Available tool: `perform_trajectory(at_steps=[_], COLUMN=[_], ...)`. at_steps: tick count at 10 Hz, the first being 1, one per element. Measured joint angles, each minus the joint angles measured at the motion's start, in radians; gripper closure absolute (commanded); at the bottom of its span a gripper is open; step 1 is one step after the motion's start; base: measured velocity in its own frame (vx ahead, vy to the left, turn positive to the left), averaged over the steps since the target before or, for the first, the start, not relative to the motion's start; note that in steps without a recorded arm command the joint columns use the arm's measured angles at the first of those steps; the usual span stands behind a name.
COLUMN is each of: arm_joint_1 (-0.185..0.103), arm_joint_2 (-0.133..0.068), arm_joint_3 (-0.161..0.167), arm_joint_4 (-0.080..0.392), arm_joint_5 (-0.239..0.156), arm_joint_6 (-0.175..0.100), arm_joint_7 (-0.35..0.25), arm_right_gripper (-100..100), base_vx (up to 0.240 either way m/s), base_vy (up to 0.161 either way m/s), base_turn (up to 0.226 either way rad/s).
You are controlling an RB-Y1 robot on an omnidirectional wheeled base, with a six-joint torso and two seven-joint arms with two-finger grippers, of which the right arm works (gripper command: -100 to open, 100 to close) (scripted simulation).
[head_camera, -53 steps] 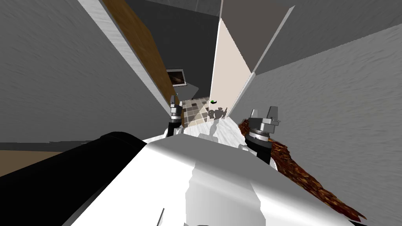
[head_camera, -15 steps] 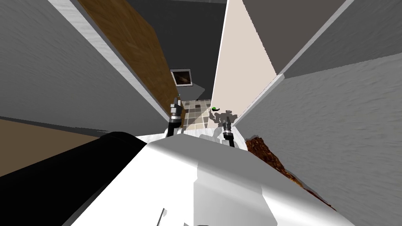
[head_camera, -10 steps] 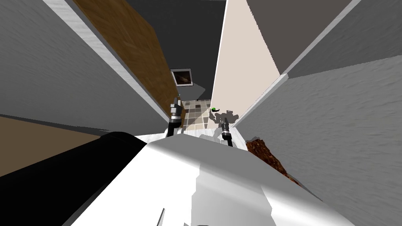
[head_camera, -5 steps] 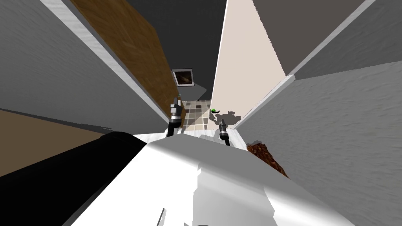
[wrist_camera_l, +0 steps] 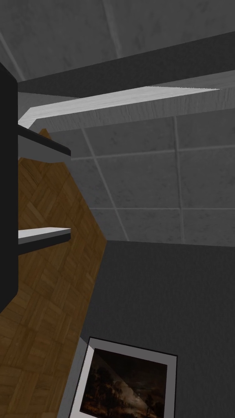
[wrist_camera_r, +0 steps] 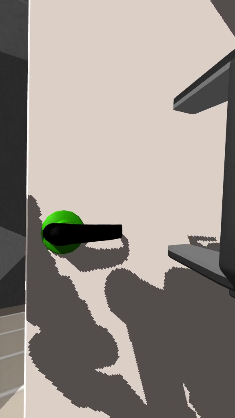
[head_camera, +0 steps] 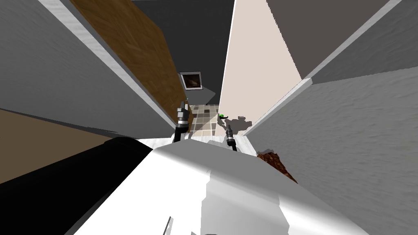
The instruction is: Push the door open
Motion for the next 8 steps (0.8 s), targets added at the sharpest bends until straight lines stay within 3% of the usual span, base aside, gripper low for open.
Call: perform_trajectory(at_steps=[5, 8], arm_joint_1=[-0.045, -0.063], arm_joint_2=[0.02, 0.03], arm_joint_3=[0.019, 0.027], arm_joint_4=[0.125, 0.169], arm_joint_5=[-0.007, -0.01], arm_joint_6=[-0.022, -0.024], arm_joint_7=[0.014, 0.019], arm_right_gripper=[-100, -100], base_vx=[0.078, 0.067], base_vy=[-0.057, -0.035], base_turn=[0.046, 0.031])
